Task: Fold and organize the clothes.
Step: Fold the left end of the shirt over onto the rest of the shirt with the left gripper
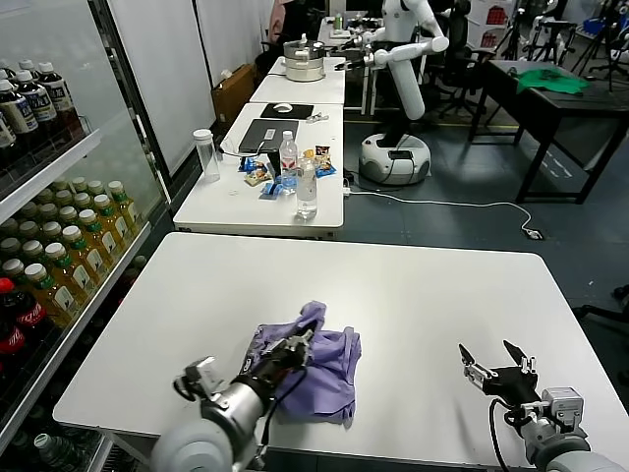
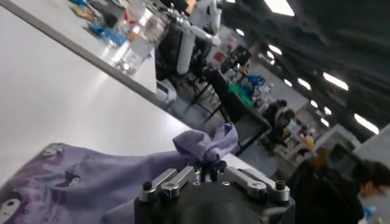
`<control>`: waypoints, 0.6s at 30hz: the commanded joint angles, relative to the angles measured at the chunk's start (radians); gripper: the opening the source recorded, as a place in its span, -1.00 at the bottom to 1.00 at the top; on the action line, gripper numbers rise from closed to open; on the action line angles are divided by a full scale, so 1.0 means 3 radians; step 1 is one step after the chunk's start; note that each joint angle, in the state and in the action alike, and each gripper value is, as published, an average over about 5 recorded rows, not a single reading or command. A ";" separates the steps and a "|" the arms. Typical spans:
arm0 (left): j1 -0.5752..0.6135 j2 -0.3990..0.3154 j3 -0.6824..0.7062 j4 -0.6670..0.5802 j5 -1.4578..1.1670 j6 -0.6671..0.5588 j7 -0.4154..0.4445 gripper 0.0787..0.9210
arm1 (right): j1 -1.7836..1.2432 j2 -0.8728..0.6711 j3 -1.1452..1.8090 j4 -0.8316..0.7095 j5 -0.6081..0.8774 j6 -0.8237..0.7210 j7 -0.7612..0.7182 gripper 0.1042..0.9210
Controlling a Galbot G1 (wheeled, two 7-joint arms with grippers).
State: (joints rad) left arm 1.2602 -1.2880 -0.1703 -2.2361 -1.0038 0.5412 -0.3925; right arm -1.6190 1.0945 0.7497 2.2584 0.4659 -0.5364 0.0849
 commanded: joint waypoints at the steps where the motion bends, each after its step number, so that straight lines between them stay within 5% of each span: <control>1: -0.0200 -0.0128 0.0397 0.0327 0.0907 0.0133 0.0271 -0.47 | -0.0012 0.0011 0.0002 0.0005 -0.0010 0.0002 0.0000 0.76; 10: 0.0104 -0.0021 0.0313 -0.0094 0.0968 0.0134 0.0527 0.11 | -0.0014 0.0025 0.0001 0.0007 -0.0014 0.0007 -0.0005 0.76; 18: 0.0273 0.0140 -0.0131 -0.0006 0.1615 0.0035 0.0252 0.64 | -0.0012 0.0042 -0.0007 -0.0004 -0.0026 0.0023 -0.0013 0.76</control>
State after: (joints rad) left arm 1.3008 -1.2730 -0.1297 -2.2519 -0.7433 0.5679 -0.2899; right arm -1.6231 1.1066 0.7496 2.2604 0.4597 -0.5313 0.0816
